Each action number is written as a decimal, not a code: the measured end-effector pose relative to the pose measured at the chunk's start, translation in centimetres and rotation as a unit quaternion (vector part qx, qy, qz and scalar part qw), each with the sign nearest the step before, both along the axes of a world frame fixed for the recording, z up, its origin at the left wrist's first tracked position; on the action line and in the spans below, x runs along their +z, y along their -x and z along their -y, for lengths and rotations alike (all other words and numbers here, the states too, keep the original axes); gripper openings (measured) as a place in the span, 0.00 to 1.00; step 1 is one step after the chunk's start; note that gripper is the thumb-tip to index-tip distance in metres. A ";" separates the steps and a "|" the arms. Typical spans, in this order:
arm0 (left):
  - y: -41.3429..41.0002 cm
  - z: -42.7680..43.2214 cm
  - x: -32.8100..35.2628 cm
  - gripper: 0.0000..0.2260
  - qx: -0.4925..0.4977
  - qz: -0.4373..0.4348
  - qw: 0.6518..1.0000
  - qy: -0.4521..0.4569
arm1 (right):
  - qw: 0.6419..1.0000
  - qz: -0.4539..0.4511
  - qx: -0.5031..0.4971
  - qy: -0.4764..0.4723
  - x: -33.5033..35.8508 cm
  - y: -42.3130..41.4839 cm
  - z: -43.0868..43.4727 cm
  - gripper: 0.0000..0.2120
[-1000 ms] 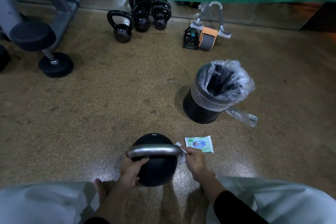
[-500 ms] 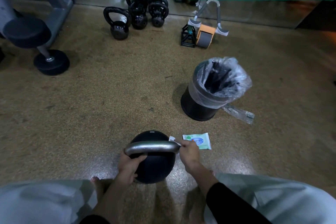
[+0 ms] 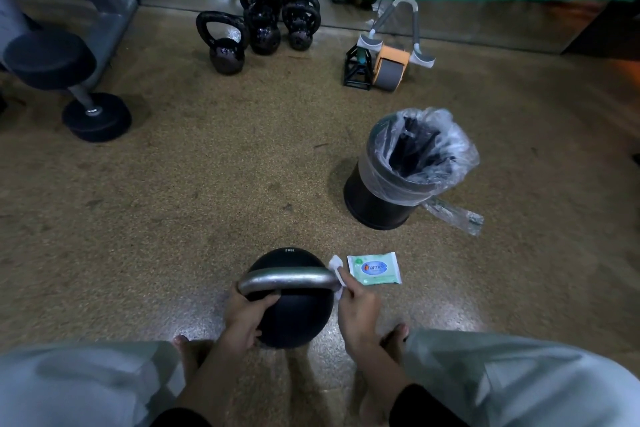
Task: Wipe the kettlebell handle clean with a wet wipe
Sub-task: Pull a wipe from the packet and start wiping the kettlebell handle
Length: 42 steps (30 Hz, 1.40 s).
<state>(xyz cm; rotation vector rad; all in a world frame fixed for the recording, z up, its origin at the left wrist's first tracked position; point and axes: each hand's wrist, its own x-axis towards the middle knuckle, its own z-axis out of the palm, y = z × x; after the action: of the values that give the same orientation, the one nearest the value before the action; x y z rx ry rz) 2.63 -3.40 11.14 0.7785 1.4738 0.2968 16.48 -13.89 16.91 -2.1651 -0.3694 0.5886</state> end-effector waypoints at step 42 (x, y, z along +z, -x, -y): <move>0.2 0.0 0.2 0.30 -0.007 -0.004 1.000 -0.008 | 0.995 0.002 0.030 0.095 0.6 -1.1 -1.4 0.18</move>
<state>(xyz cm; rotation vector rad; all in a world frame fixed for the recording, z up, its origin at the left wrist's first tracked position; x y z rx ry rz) 2.42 -3.40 11.37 0.8026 1.4750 0.2961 17.58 -12.54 17.47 -2.3441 -0.3954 0.6762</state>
